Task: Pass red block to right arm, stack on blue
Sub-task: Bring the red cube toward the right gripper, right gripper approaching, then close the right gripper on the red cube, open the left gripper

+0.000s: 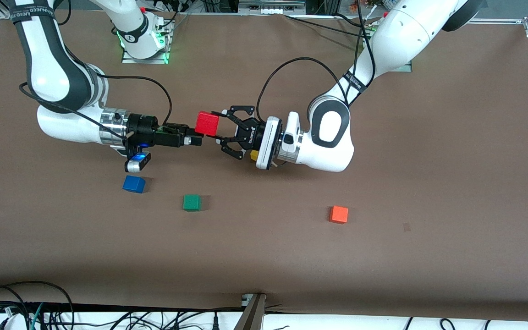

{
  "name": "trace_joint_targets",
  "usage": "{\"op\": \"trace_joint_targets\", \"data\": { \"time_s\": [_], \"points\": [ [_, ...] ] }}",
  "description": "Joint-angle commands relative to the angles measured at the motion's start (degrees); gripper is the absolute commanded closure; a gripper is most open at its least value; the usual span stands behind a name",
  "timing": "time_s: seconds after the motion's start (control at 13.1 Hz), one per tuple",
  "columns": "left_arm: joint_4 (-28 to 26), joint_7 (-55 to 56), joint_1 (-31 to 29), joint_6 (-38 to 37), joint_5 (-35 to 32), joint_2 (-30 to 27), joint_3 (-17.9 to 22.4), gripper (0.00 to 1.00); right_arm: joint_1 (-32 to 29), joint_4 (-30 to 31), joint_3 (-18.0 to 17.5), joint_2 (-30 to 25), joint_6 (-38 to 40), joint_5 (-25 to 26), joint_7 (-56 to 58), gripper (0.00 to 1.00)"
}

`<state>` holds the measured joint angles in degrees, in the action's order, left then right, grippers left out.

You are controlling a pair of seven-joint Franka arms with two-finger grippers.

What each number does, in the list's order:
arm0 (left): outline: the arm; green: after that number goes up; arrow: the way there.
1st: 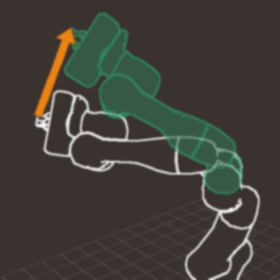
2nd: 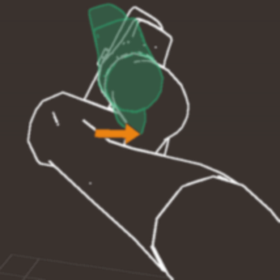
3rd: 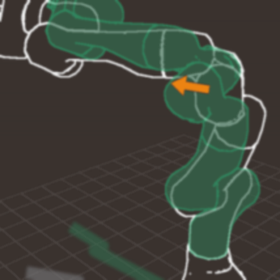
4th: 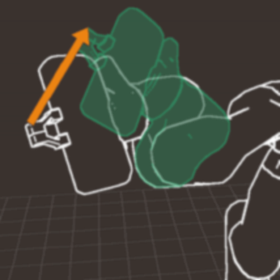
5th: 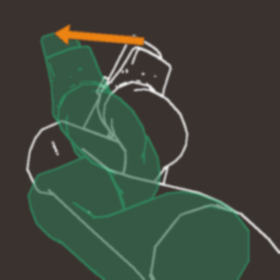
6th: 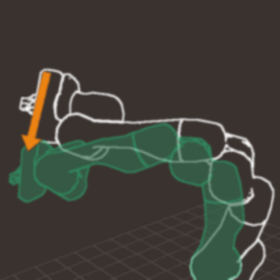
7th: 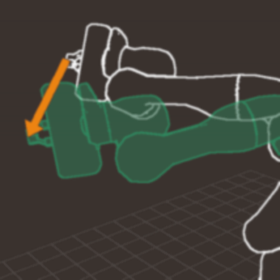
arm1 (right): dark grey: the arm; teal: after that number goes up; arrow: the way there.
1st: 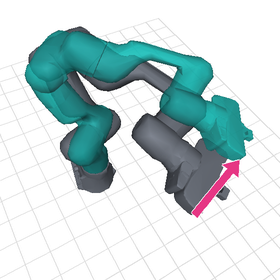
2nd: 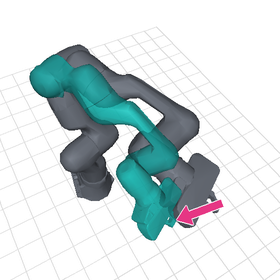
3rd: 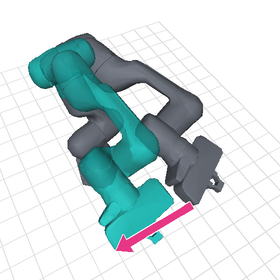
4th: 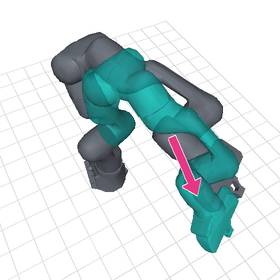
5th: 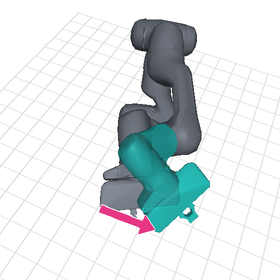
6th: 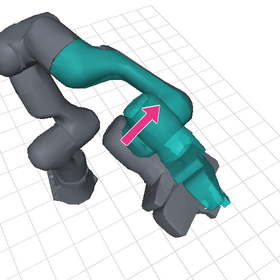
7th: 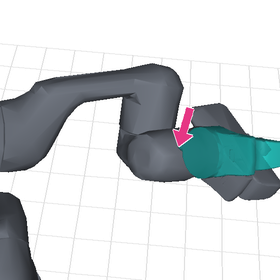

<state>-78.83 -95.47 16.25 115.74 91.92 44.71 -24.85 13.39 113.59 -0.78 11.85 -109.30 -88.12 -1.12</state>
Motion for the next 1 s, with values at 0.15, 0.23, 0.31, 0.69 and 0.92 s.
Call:
{"op": "trace_joint_targets", "data": {
  "time_s": [0.15, 0.23, 0.31, 0.69, 0.92],
  "points": [
    [3.07, -1.3, 0.54, 0.37, 1.6, 1.96, 0.24, 1.0, 0.23, 4.45, -1.14, -3.94, -0.03, 1.19, 1.2, 0.0],
    [3.07, -1.3, 0.45, 0.37, 1.6, 2.22, 0.24, 1.0, 0.15, 4.27, -1.24, -3.77, -0.21, 1.54, 1.99, 0.0],
    [3.07, -1.3, 0.45, 0.37, 1.6, 2.23, 0.24, 1.0, 0.15, 3.92, -1.24, -3.59, -0.21, 1.54, 2.26, 0.0],
    [3.07, -1.12, 0.18, 0.37, 1.6, 2.23, 0.24, 1.0, 0.24, 3.57, -1.32, -2.89, -1.35, 1.54, 2.95, 0.11],
    [3.07, -0.95, 0.27, 0.28, 1.69, 2.23, 0.24, 1.0, 0.24, 3.57, -1.32, -2.18, -1.44, 1.28, 5.95, 0.58]
  ]
}}
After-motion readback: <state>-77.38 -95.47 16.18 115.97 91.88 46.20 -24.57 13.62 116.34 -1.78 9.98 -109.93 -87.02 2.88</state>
